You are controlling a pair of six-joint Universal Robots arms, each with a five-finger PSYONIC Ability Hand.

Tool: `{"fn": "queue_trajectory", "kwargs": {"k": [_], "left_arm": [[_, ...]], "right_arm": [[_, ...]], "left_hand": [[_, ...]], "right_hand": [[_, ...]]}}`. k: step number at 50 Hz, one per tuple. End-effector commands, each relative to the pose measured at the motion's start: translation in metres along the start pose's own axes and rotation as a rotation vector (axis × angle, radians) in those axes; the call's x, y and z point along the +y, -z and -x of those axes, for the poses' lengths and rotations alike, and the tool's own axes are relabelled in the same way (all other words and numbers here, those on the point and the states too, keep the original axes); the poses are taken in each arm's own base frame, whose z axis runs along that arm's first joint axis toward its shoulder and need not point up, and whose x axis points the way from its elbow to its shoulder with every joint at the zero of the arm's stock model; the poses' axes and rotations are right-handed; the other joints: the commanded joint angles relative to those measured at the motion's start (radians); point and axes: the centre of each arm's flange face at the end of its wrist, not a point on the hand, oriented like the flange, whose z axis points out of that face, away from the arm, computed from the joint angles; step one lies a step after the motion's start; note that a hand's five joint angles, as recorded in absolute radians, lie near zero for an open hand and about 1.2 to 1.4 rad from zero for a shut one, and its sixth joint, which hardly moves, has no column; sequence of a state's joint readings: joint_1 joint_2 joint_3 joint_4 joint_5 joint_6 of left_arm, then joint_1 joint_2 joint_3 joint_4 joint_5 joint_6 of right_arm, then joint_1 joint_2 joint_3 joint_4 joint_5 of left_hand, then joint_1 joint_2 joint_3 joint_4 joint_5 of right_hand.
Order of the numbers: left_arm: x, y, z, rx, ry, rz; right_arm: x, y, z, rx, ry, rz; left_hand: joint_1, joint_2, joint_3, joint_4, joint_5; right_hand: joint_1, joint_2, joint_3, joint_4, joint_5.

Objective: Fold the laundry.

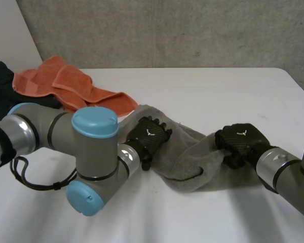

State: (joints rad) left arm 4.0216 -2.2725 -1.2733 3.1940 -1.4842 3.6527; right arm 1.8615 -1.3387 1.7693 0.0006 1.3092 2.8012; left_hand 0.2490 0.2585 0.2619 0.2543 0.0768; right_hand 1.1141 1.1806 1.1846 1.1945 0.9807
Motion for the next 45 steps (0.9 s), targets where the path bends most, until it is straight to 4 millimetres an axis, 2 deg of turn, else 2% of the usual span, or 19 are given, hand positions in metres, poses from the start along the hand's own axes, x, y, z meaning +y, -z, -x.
{"fn": "queue_trajectory", "kwargs": {"k": [1,5,10,12,15,16,17,22,23,24,26,28,31,32,34,36,39,42,45], "left_arm": [[0.002,0.005,-0.004,0.007,0.007,0.012],[0.001,0.002,-0.002,-0.001,0.010,0.002],[0.004,-0.008,-0.002,-0.011,0.006,-0.007],[0.006,-0.012,-0.003,-0.016,0.007,-0.011],[0.006,-0.018,-0.002,-0.024,0.007,-0.024],[0.006,-0.019,-0.002,-0.026,0.007,-0.026],[0.004,-0.019,-0.001,-0.033,0.008,-0.035],[-0.006,-0.014,0.011,-0.098,0.030,-0.054],[-0.014,-0.010,0.018,-0.125,0.033,-0.069],[-0.035,0.006,0.034,-0.189,0.044,-0.105],[-0.054,0.024,0.047,-0.243,0.053,-0.142],[-0.083,0.053,0.060,-0.292,0.068,-0.216],[-0.111,0.084,0.070,-0.327,0.082,-0.302],[-0.130,0.106,0.076,-0.347,0.090,-0.362],[-0.143,0.125,0.082,-0.367,0.101,-0.408],[-0.155,0.148,0.087,-0.377,0.107,-0.437],[-0.160,0.162,0.089,-0.376,0.110,-0.434],[-0.158,0.164,0.087,-0.362,0.111,-0.402],[-0.152,0.152,0.087,-0.351,0.112,-0.370]], "right_arm": [[-0.046,0.024,0.006,0.008,0.040,-0.170],[-0.072,0.040,0.009,0.012,0.022,-0.264],[-0.101,0.072,0.006,0.031,0.001,-0.366],[-0.105,0.078,0.006,0.032,0.002,-0.376],[-0.109,0.083,0.005,0.042,0.001,-0.382],[-0.111,0.084,0.003,0.046,0.001,-0.385],[-0.113,0.084,0.000,0.056,0.001,-0.390],[-0.120,0.086,-0.002,0.067,0.018,-0.400],[-0.121,0.088,-0.003,0.068,0.020,-0.397],[-0.124,0.089,-0.007,0.078,0.024,-0.389],[-0.125,0.089,-0.014,0.097,0.030,-0.368],[-0.127,0.089,-0.027,0.137,0.051,-0.331],[-0.135,0.094,-0.038,0.177,0.092,-0.329],[-0.140,0.097,-0.044,0.206,0.118,-0.327],[-0.147,0.102,-0.046,0.219,0.141,-0.337],[-0.157,0.107,-0.051,0.238,0.158,-0.353],[-0.165,0.111,-0.053,0.245,0.169,-0.366],[-0.168,0.111,-0.054,0.245,0.176,-0.367],[-0.163,0.092,-0.058,0.229,0.175,-0.332]], "left_hand": [[0.006,-0.004,-0.007,0.000,0.003],[0.006,-0.004,-0.007,0.000,0.003],[0.076,0.066,0.063,0.070,0.073],[0.205,0.195,0.192,0.199,0.202],[0.600,0.591,0.587,0.595,0.598],[0.750,0.740,0.737,0.744,0.747],[1.103,1.094,1.090,1.098,1.101],[1.147,1.138,1.134,1.142,1.145],[1.147,1.138,1.134,1.142,1.145],[1.147,1.138,1.134,1.142,1.145],[1.147,1.138,1.134,1.142,1.145],[1.147,1.138,1.134,1.142,1.145],[1.147,1.138,1.134,1.142,1.145],[1.147,1.138,1.134,1.142,1.145],[1.147,1.138,1.134,1.142,1.145],[1.147,1.138,1.134,1.142,1.145],[1.147,1.138,1.134,1.142,1.145],[1.147,1.138,1.134,1.142,1.145],[1.147,1.138,1.134,1.142,1.145]], "right_hand": [[0.282,0.216,0.212,0.202,0.241],[0.282,0.216,0.212,0.202,0.241],[0.282,0.216,0.212,0.202,0.241],[0.282,0.216,0.212,0.202,0.241],[0.282,0.216,0.212,0.202,0.241],[0.282,0.216,0.212,0.202,0.241],[0.282,0.216,0.212,0.202,0.241],[0.282,0.216,0.212,0.202,0.241],[0.282,0.216,0.212,0.202,0.241],[0.282,0.216,0.212,0.202,0.241],[0.282,0.216,0.212,0.202,0.241],[0.282,0.216,0.212,0.202,0.241],[0.282,0.216,0.212,0.202,0.241],[0.282,0.216,0.212,0.202,0.241],[0.282,0.216,0.212,0.202,0.241],[0.282,0.216,0.212,0.202,0.241],[0.282,0.216,0.212,0.202,0.241],[0.282,0.216,0.212,0.202,0.241],[0.282,0.216,0.212,0.202,0.241]]}}
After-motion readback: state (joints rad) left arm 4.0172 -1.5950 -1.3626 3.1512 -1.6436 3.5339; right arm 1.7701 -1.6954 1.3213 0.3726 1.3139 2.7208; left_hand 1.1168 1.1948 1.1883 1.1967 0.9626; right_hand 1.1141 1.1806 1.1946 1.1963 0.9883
